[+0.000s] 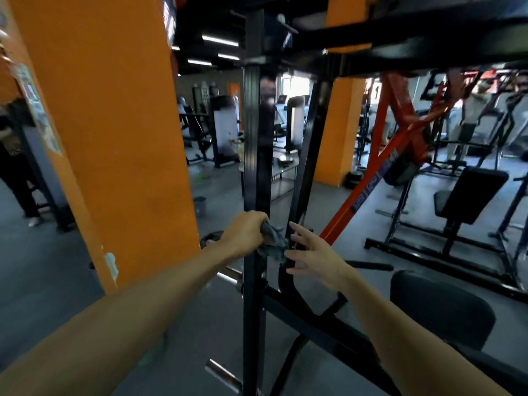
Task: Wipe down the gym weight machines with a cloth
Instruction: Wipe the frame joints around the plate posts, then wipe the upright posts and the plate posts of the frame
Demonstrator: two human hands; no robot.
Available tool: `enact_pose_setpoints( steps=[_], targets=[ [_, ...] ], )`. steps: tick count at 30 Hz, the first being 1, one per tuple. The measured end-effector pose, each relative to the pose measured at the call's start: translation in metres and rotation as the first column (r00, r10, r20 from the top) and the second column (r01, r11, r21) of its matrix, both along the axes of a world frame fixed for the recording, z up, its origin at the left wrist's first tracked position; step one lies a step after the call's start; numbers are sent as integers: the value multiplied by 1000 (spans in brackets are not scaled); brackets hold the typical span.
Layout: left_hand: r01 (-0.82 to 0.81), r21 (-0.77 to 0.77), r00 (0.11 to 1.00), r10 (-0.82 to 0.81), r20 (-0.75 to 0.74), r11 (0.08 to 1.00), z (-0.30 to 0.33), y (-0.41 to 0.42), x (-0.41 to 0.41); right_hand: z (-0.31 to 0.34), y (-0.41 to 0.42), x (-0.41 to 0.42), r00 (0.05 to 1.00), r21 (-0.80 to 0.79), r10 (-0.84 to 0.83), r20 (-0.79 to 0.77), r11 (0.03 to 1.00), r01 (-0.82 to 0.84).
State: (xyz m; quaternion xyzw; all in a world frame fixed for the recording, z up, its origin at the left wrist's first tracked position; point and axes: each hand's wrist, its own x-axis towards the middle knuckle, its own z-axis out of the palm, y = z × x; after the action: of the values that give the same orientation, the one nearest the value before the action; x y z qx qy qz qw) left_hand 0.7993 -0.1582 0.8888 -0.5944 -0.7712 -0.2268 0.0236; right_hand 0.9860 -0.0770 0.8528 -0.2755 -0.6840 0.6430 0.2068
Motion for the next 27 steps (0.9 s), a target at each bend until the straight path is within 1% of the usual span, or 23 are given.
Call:
enact_pose_setpoints(
  steps=[2, 4, 6, 8, 10, 12, 14, 15, 16, 17, 20, 22, 23, 24, 27],
  targets=[
    [1, 69, 993, -9, 115, 998, 21, -1, 8, 22, 2, -6, 997, -85, -8, -76, 996, 1],
    [-14, 147, 969, -23, 247, 989, 45, -3, 17, 46, 2, -6, 992, -103, -7, -124, 995, -6],
    [-35, 218, 914, -57, 403, 975, 67, -6, 28, 68, 0, -3, 983, -114, 34, -179, 992, -56],
    [-29, 276, 858, -118, 500, 961, 88, -9, 34, 90, -3, 0, 976, -116, 33, -217, 991, -59],
    [63, 296, 841, -210, 498, 953, 107, -9, 33, 115, -1, 0, 971, -117, -60, -232, 993, 33],
    [180, 247, 859, -274, 432, 952, 123, -8, 31, 139, 4, -3, 957, -136, -146, -252, 984, 115],
    [178, 207, 922, -236, 305, 962, 135, -5, 31, 164, 8, -5, 946, -170, -203, -251, 972, 164],
    [151, 228, 936, -213, 280, 962, 140, -3, 32, 175, 12, -7, 945, -180, -226, -237, 966, 186],
    [133, 273, 927, -217, 306, 953, 145, 0, 33, 184, 15, -6, 946, -175, -233, -226, 965, 195],
    [119, 320, 891, -243, 383, 940, 148, 3, 33, 193, 16, -5, 949, -158, -225, -223, 969, 192],
    [69, 408, 728, -326, 603, 910, 159, 9, 37, 210, 16, 3, 954, -51, -153, -256, 988, 145],
    [-7, 461, 624, -356, 695, 887, 169, 16, 36, 218, 21, 6, 965, 27, -95, -245, 994, 105],
    [-46, 487, 589, -370, 718, 872, 174, 18, 35, 222, 23, 8, 973, 73, -90, -214, 991, 108],
    [-82, 514, 592, -374, 714, 854, 181, 21, 33, 227, 25, 10, 977, 111, -107, -182, 985, 129],
    [-133, 535, 676, -319, 665, 834, 205, 24, 31, 245, 21, 17, 985, 221, -141, -97, 962, 159]
  ],
)
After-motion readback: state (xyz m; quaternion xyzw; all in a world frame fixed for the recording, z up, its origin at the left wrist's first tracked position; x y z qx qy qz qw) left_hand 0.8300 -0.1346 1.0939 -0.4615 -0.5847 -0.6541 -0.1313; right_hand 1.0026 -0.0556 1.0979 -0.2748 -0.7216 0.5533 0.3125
